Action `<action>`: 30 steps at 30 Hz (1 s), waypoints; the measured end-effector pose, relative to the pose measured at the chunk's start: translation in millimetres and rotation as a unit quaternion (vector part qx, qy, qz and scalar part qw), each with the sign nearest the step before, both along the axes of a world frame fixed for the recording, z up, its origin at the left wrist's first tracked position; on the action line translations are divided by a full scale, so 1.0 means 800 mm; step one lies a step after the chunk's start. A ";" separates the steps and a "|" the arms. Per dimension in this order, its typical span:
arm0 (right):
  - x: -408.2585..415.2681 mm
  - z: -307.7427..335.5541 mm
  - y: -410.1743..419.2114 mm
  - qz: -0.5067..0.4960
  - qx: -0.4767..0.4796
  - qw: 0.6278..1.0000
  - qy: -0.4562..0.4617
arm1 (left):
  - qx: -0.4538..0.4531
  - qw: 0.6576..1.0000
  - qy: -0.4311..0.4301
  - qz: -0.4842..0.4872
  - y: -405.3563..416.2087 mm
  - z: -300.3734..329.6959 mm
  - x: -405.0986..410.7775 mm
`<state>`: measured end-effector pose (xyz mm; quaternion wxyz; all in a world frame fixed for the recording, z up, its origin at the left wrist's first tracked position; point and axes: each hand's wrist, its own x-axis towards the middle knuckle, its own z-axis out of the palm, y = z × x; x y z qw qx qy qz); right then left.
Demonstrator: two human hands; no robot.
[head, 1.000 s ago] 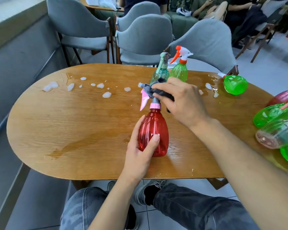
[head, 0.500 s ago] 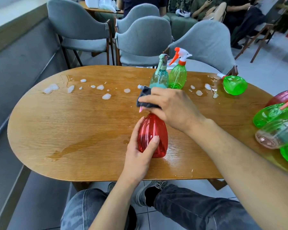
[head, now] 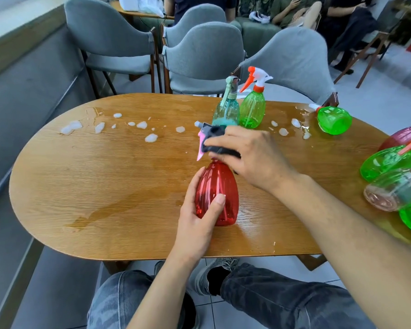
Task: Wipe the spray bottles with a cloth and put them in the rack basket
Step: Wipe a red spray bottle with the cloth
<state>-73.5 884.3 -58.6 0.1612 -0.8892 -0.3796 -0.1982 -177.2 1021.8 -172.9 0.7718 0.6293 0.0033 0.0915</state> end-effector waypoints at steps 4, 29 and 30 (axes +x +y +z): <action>-0.002 0.000 -0.005 0.013 -0.016 1.000 0.023 | 0.005 1.000 0.000 -0.001 0.001 -0.001 0.001; 0.056 0.058 0.012 -0.054 0.057 0.956 0.284 | -0.014 1.000 0.011 -0.026 0.003 0.004 -0.001; 0.055 0.059 0.006 -0.056 0.049 0.949 0.308 | -0.020 0.999 0.012 -0.024 0.004 0.003 -0.001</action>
